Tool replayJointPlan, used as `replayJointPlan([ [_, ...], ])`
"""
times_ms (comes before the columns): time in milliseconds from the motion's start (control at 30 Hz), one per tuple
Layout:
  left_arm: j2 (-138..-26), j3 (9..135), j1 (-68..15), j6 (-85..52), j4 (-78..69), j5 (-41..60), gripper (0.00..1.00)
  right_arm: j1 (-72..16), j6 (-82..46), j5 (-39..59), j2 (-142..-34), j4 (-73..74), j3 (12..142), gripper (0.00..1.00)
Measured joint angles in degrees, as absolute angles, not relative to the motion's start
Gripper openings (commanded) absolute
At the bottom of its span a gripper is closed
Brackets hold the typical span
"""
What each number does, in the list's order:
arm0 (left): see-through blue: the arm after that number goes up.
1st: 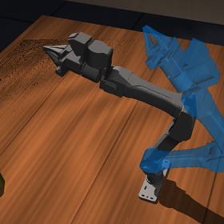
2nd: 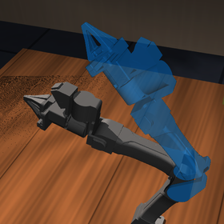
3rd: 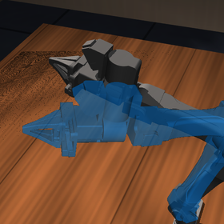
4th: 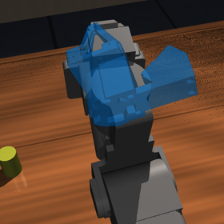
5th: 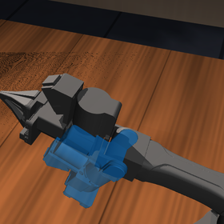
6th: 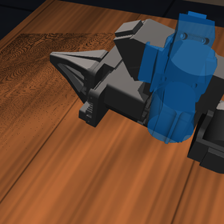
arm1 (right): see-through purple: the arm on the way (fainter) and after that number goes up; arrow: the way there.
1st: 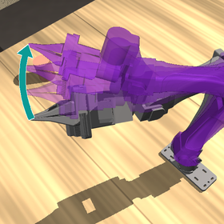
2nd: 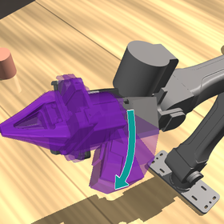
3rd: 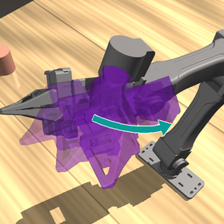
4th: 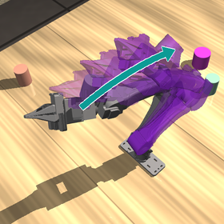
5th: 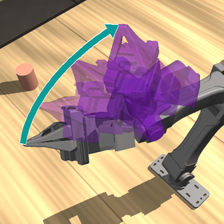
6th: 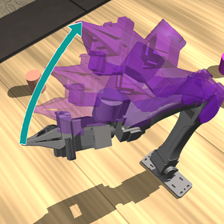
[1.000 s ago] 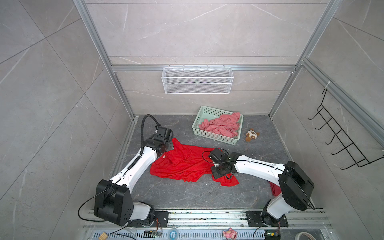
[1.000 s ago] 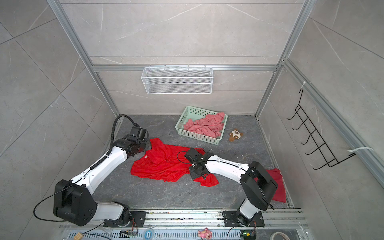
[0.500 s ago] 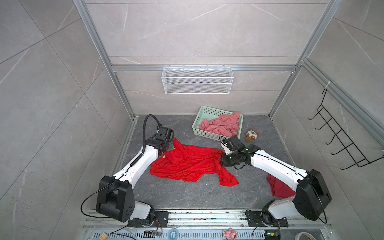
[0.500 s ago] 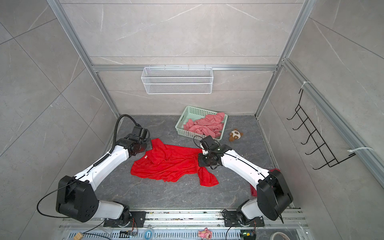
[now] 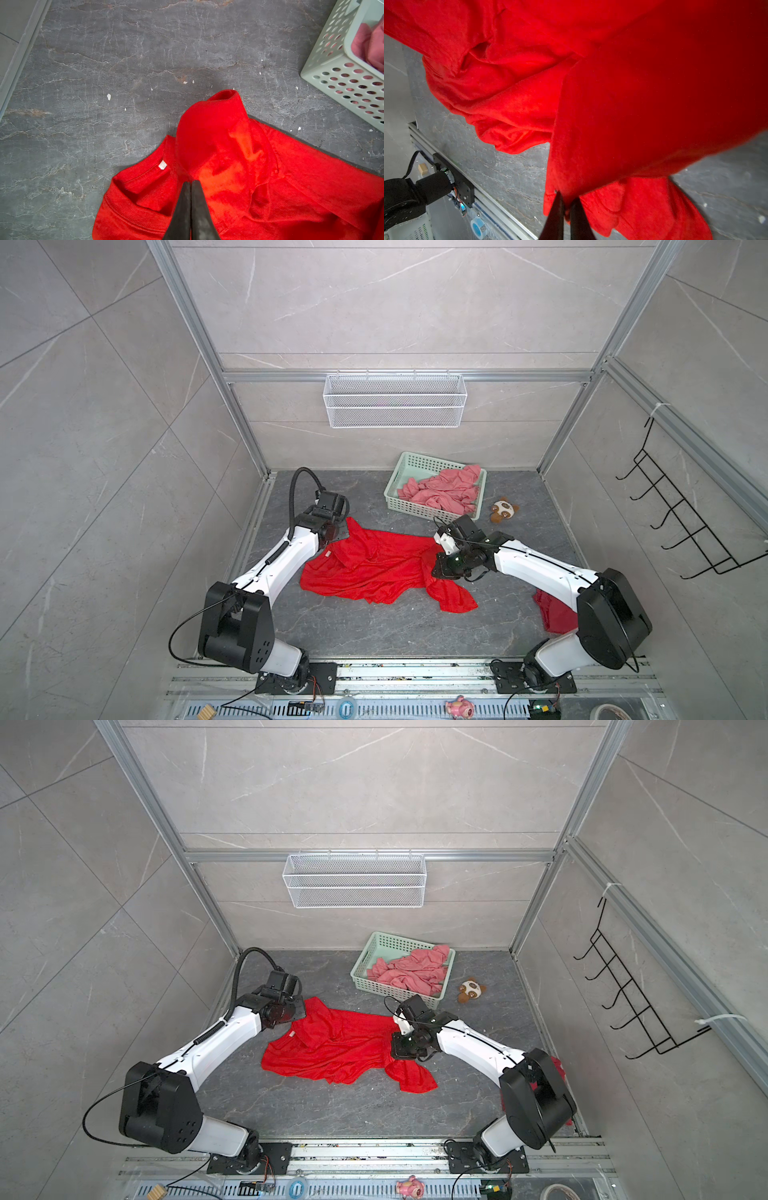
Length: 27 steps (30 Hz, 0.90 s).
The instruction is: Fold and stack the t-shirts
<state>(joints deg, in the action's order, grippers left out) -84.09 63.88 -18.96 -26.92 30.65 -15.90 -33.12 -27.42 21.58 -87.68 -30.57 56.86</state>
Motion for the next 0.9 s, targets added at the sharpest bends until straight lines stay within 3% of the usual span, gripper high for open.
replayJointPlan([
  [300, -84.12, 63.88, -18.85, -26.76, 30.50, -15.88, 0.00, -33.04, -27.49, 25.10, -88.73, -29.06, 56.77, 0.14],
  [433, -84.12, 63.86, -18.70, -26.74, 30.35, -15.86, 0.00, -32.84, -28.01, 26.92, -88.73, -27.86, 56.31, 0.00],
  [700, -84.07, 63.88, -18.59, -26.74, 30.33, -15.64, 0.00, -31.77, -28.45, 28.60, -88.73, -27.18, 55.37, 0.00],
  [900, -83.85, 63.86, -18.59, -26.74, 30.33, -15.33, 0.00, -28.42, -25.52, 23.51, -87.39, -34.68, 56.69, 0.01],
])
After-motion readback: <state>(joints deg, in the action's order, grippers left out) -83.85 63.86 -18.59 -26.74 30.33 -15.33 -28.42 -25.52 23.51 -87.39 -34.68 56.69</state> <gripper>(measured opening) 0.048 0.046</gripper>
